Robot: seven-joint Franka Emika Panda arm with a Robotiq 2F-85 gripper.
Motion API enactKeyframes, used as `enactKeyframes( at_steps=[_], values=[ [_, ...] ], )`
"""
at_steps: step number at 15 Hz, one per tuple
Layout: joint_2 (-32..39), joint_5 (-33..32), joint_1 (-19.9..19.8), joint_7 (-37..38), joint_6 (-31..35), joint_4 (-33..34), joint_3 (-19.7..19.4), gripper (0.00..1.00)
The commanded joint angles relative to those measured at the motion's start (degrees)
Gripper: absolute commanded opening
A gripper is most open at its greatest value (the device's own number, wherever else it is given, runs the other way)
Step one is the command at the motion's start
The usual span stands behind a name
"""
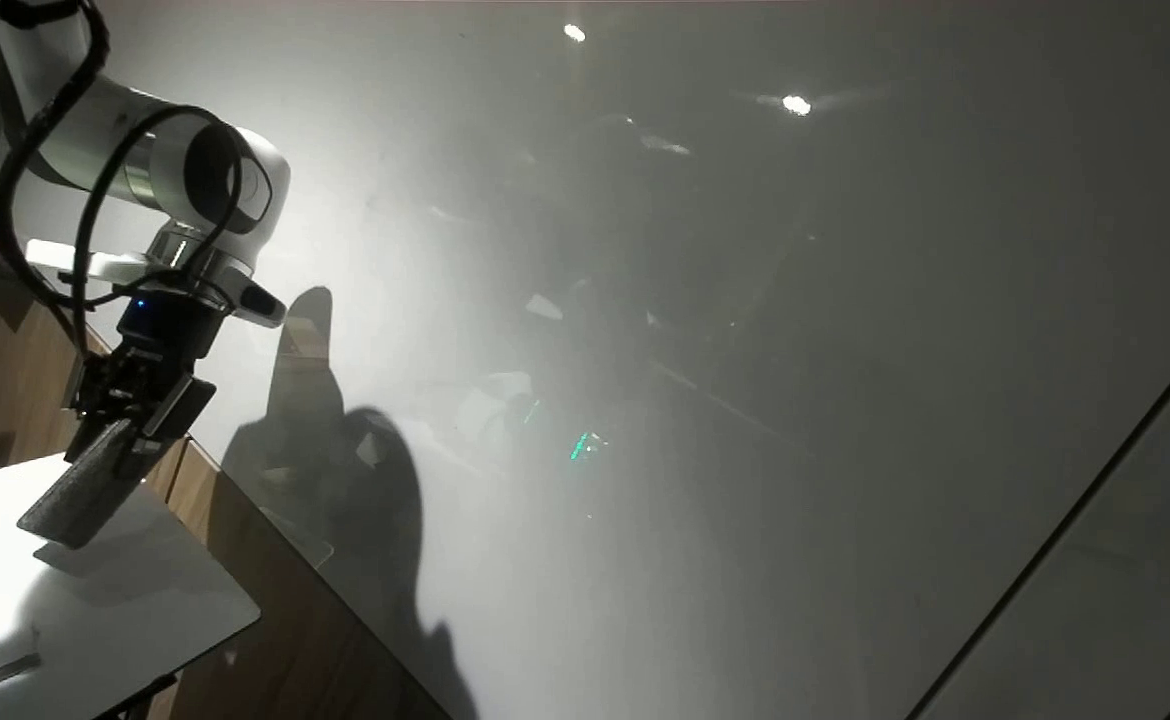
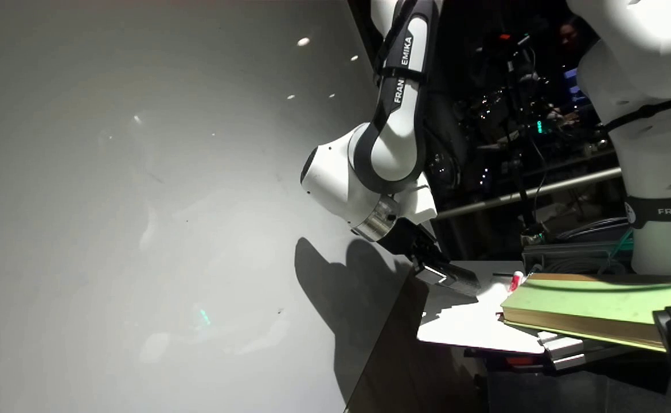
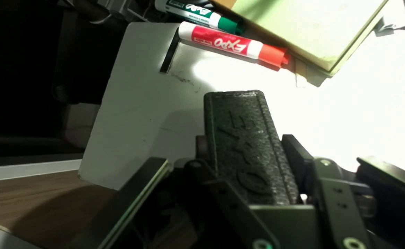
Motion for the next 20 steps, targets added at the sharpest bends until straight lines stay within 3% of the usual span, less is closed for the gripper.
enactKeyframes(
  at_steps=[1,10,11,15,20],
  values=[
    [2.0,2.6,-0.5,0.7,0.2,1.6,-0.9,0.29],
    [4.5,5.1,-1.0,0.9,0.0,4.2,-2.5,0.29],
    [4.8,5.0,-1.0,0.9,-0.1,4.4,-2.7,0.79],
    [5.6,5.0,-1.2,0.9,-0.1,5.1,-3.5,0.99],
    [6.5,5.1,-1.4,0.9,-0.1,5.2,-4.1,1.0]
  ],
)
